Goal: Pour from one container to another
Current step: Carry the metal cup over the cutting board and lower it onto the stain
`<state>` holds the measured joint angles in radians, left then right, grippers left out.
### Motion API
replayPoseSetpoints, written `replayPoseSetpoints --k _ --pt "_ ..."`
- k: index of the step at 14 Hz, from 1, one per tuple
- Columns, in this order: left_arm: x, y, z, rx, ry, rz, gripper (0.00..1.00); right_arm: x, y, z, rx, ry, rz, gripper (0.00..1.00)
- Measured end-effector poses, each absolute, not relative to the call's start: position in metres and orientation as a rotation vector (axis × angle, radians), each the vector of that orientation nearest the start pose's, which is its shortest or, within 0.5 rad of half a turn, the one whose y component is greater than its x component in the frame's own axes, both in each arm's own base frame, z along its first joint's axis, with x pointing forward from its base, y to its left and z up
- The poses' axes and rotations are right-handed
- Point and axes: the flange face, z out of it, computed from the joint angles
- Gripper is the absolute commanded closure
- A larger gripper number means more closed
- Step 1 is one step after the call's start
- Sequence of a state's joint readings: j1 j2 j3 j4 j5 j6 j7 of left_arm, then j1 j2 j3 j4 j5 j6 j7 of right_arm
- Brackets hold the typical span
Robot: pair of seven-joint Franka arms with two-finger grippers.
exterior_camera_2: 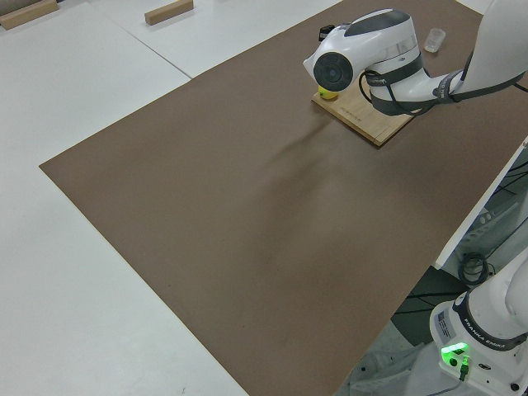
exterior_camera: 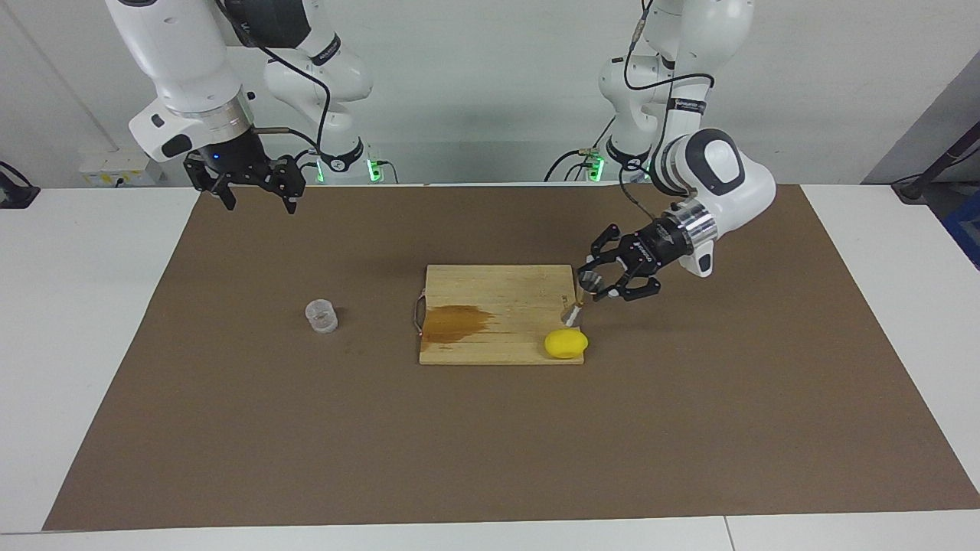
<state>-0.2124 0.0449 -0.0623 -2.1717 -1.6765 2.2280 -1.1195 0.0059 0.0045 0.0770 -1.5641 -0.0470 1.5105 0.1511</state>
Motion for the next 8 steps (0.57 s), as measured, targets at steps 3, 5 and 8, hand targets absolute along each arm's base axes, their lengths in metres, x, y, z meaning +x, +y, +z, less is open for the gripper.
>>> replayPoseSetpoints --k 3,5,8 --pt "0.513 -0.258 0.401 1.074 1.715 -0.907 1.0 0.548 0.04 0.62 -3.192 0.111 0.083 0.0" --pt "0.498 -0.307 0.398 1.072 1.727 -0.918 1.0 0.548 0.04 0.62 -3.192 0.111 0.083 0.0" --pt "0.49 -0.352 0.378 1.108 1.738 -0.936 1.0 0.548 0.04 0.62 -3.192 0.111 0.083 0.0"
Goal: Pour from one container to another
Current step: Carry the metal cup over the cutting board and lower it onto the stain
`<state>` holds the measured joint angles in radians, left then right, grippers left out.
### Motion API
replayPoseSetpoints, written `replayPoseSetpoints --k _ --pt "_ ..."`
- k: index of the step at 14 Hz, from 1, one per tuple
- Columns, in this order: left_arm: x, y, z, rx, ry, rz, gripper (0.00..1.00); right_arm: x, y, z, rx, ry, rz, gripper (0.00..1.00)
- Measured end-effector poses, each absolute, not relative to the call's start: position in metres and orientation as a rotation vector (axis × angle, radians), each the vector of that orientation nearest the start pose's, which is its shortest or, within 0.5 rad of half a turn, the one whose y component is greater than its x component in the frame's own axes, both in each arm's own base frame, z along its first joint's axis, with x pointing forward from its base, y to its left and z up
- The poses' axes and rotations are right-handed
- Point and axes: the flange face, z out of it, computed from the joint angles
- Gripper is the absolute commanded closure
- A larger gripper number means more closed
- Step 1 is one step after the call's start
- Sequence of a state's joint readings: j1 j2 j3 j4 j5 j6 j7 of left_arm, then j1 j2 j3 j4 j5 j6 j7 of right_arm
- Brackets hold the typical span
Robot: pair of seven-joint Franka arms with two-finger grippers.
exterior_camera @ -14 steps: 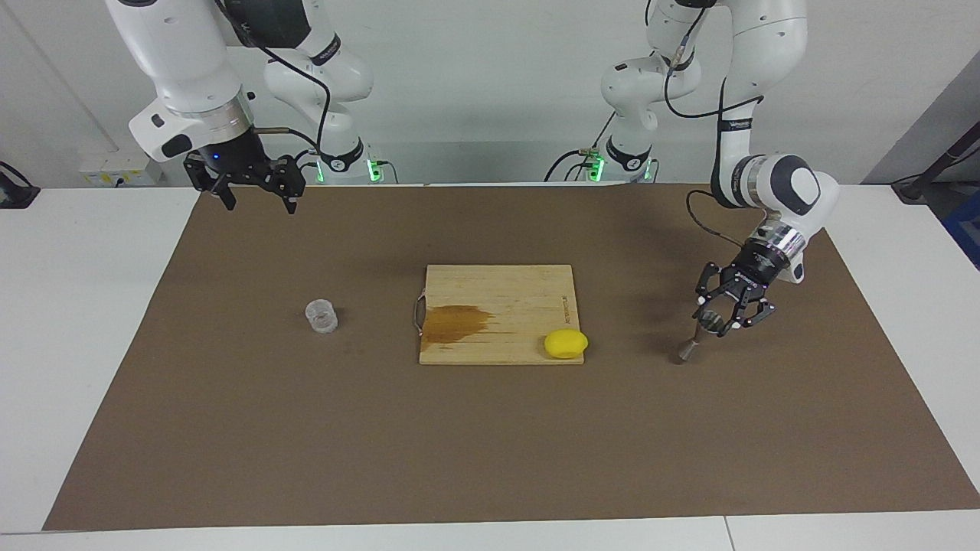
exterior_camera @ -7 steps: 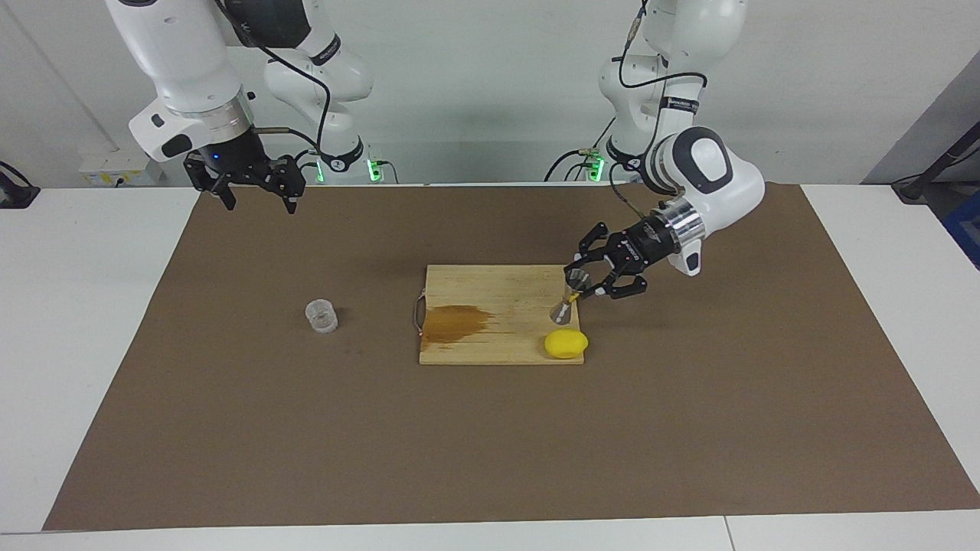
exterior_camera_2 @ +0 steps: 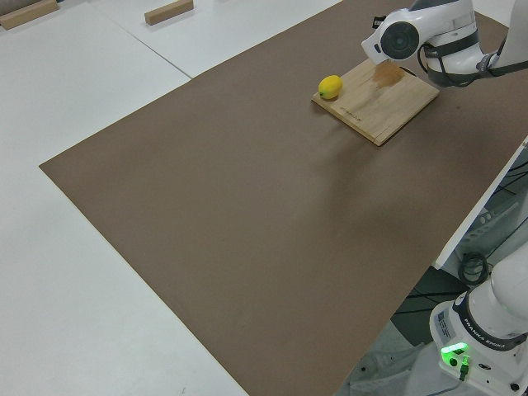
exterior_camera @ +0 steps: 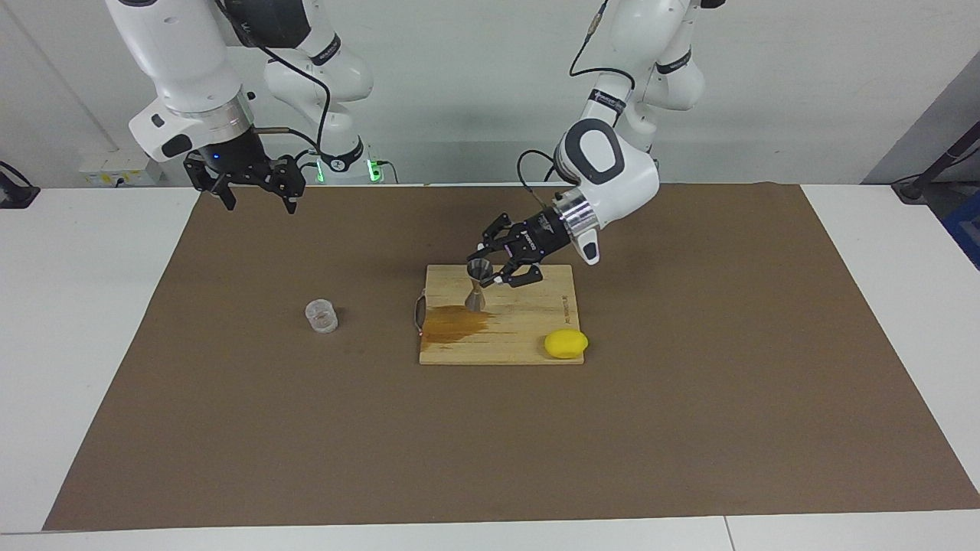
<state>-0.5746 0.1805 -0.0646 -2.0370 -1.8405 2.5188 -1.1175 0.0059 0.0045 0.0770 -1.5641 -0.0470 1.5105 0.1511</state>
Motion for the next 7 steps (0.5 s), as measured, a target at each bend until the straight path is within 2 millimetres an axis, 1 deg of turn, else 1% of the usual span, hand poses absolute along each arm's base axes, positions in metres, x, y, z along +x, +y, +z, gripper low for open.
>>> replayPoseSetpoints --k 2,4,5,7 --pt "0.499 -0.366 0.361 1.127 1.741 -0.939 1.0 0.548 0.04 0.62 -3.192 0.111 0.083 0.0" --pt "0.508 -0.371 0.347 1.138 1.745 -0.931 1.0 0.548 0.04 0.62 -3.192 0.111 0.083 0.0" --pt "0.509 -0.371 0.342 1.145 1.744 -0.926 1.0 0.549 0.04 0.621 -3.191 0.111 0.074 0.05" --pt "0.507 -0.375 0.338 1.159 1.741 -0.926 1.0 0.553 0.041 0.624 -3.187 0.11 0.009 0.05"
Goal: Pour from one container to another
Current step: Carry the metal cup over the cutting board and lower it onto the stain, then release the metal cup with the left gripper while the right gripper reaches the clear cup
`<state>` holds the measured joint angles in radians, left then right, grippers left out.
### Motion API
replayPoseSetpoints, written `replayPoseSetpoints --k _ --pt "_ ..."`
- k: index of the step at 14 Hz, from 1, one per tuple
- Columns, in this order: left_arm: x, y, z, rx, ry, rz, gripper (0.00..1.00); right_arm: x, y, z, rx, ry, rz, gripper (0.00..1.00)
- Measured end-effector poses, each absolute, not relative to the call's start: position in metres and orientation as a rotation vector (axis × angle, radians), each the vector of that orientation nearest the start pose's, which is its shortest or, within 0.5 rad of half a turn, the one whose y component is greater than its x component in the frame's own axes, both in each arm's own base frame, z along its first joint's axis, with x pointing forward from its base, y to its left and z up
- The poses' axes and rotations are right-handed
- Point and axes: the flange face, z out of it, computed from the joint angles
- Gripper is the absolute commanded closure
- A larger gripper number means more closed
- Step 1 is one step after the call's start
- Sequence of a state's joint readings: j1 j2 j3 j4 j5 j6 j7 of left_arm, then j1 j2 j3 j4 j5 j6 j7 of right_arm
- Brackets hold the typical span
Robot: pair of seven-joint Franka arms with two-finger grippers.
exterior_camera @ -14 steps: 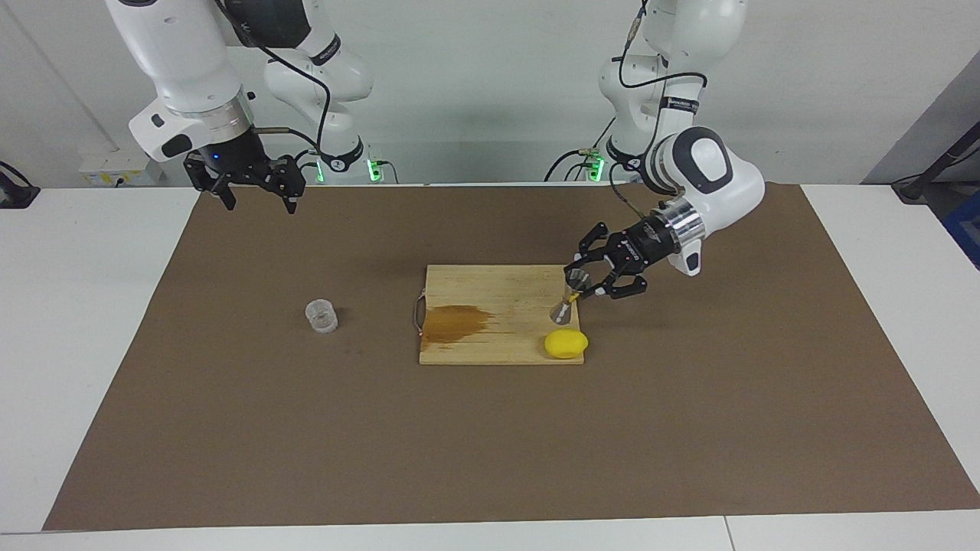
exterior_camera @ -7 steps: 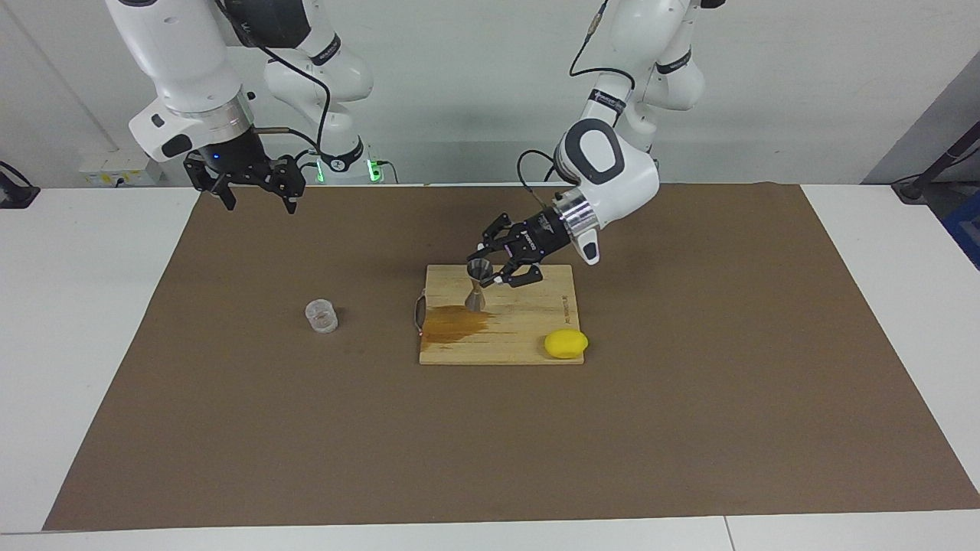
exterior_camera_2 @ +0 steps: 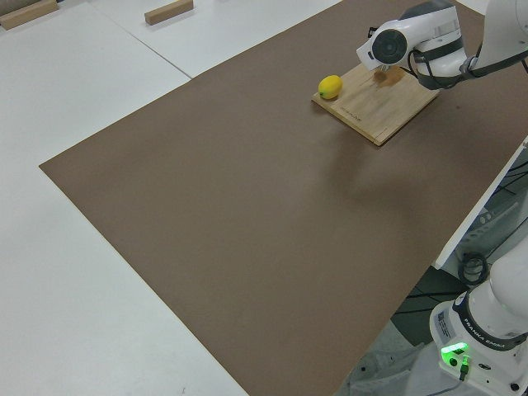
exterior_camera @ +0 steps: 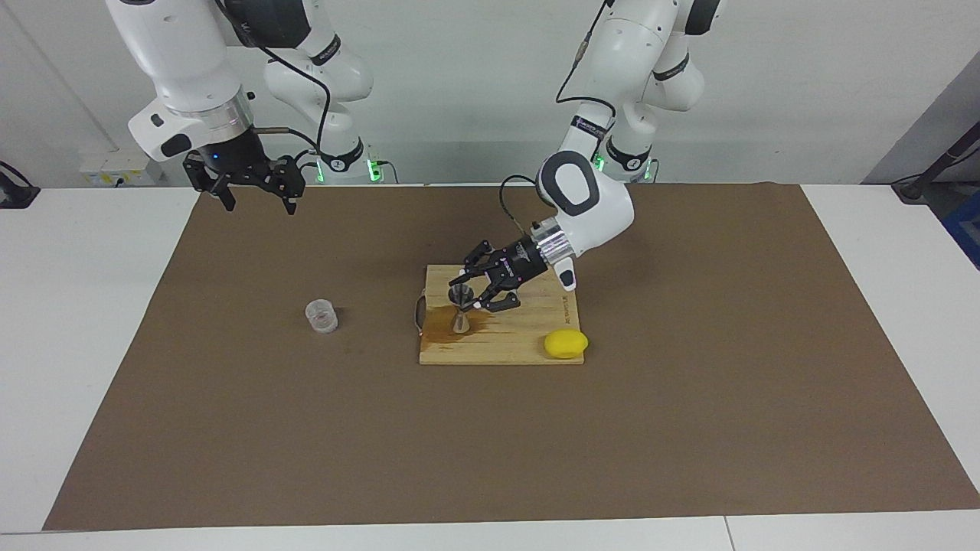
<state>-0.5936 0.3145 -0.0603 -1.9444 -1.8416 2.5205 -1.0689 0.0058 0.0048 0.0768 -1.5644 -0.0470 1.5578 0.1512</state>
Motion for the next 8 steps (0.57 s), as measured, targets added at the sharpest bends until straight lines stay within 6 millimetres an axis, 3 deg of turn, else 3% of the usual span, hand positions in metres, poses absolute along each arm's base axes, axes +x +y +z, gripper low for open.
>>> replayPoseSetpoints --k 4,8 --pt "0.503 -0.377 0.335 1.164 1.745 -0.931 1.0 0.561 0.037 0.625 -3.165 0.302 -0.077 0.09" --pt "0.503 -0.373 0.329 1.169 1.753 -0.921 1.0 0.574 0.027 0.611 -3.042 0.812 -0.095 0.07"
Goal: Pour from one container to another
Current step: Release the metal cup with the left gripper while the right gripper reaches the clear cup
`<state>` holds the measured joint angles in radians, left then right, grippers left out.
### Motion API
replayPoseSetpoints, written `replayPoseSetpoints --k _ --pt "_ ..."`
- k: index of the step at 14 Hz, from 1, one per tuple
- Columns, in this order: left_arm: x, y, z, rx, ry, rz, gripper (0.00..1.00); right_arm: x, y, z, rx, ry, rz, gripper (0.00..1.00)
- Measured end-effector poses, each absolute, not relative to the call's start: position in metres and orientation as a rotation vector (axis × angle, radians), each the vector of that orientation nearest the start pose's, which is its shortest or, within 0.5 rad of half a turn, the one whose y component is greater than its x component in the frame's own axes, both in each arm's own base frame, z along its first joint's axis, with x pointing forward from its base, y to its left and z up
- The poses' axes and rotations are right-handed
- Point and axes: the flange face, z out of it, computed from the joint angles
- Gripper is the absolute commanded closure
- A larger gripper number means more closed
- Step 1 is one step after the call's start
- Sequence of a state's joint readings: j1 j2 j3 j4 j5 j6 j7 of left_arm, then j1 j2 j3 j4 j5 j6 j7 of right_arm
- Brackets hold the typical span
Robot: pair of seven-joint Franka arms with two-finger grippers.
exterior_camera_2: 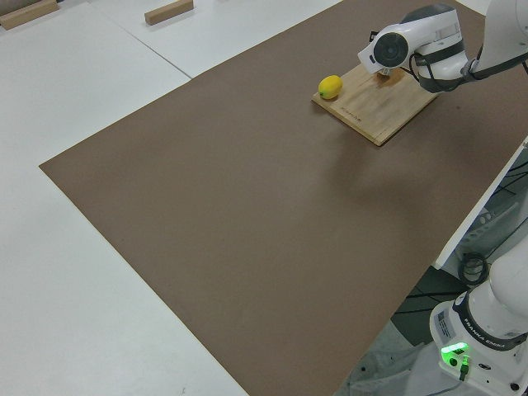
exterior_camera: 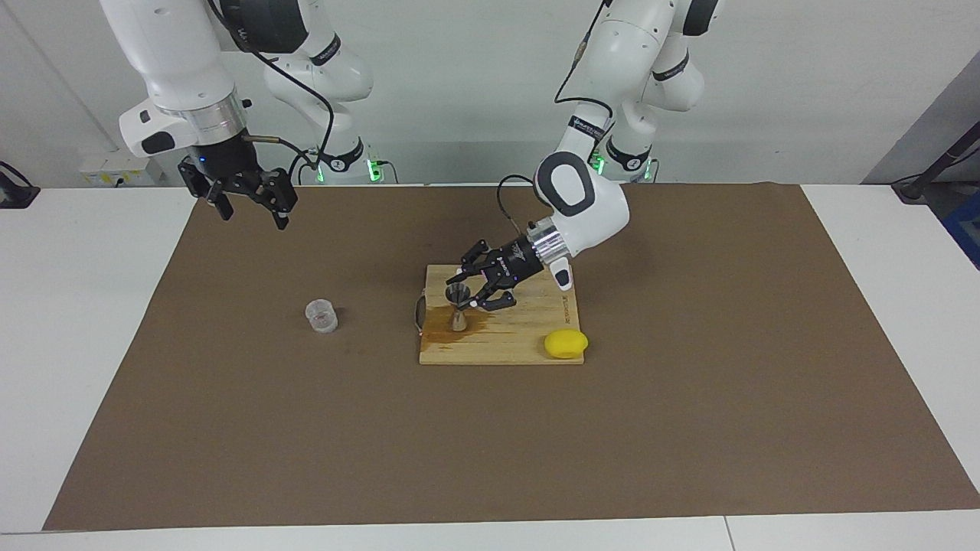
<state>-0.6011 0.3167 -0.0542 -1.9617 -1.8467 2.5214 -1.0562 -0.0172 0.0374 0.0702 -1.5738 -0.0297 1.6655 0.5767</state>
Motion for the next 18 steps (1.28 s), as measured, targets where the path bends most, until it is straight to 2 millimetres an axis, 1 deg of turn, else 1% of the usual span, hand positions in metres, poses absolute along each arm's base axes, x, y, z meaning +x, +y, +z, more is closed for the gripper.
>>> replayPoseSetpoints --k 2,4,6,7,8,9,10,12,13,16,18 --pt "0.501 -0.371 0.326 1.178 1.752 -0.915 1.0 0.585 0.014 0.591 -2.909 1.054 -0.02 0.07" --pt "0.501 -0.371 0.325 1.201 1.735 -0.895 1.0 0.594 -0.007 0.567 -2.771 1.29 0.061 0.07" --pt "0.501 -0.37 0.324 1.215 1.727 -0.878 1.0 0.596 -0.019 0.537 -2.666 1.449 0.166 0.07" --pt "0.5 -0.369 0.323 1.217 1.729 -0.869 1.0 0.599 -0.027 0.519 -2.611 1.506 0.222 0.07" --pt "0.499 -0.37 0.323 1.221 1.732 -0.859 0.92 0.602 -0.039 0.499 -2.564 1.547 0.269 0.07" --pt "0.497 -0.373 0.323 1.227 1.731 -0.853 0.49 0.605 -0.051 0.478 -2.519 1.58 0.307 0.07" --pt "0.495 -0.376 0.324 1.23 1.73 -0.852 0.0 0.606 -0.061 0.459 -2.473 1.61 0.34 0.06" --pt "0.493 -0.378 0.323 1.224 1.735 -0.853 0.0 0.602 -0.08 0.422 -2.359 1.674 0.402 0.06" --pt "0.492 -0.378 0.323 1.222 1.736 -0.853 0.0 0.598 -0.085 0.406 -2.311 1.698 0.437 0.06" --pt "0.492 -0.378 0.323 1.22 1.737 -0.853 0.0 0.588 -0.093 0.368 -2.222 1.748 0.516 0.06" --pt "0.492 -0.379 0.324 1.221 1.735 -0.853 0.0 0.579 -0.091 0.347 -2.158 1.775 0.564 0.06"
